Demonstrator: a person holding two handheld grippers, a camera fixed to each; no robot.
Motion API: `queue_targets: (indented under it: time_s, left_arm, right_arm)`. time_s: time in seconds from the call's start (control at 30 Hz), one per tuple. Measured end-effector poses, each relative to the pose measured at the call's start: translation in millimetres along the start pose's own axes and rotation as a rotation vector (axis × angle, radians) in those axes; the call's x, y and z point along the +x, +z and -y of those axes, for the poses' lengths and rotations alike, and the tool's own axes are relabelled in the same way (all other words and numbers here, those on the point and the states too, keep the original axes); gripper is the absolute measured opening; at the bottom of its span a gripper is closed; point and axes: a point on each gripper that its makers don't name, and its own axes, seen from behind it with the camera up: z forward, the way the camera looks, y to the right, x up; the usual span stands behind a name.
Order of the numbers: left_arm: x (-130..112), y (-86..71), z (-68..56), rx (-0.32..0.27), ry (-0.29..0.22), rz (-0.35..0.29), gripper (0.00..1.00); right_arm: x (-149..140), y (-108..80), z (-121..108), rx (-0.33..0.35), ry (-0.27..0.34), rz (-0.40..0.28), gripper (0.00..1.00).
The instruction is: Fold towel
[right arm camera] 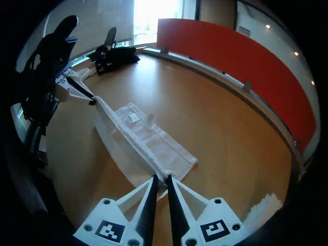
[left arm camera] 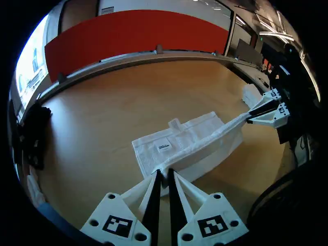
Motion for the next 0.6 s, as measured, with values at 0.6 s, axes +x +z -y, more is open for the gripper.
queue_targets:
  time_s: [0.6]
  left_arm:
    - [-8,38.6,13.4,0.008,-0.007,0.045,0.13]
  right_arm:
    - [-10,35.0,-13,0.016,0.015,0.045,0.17]
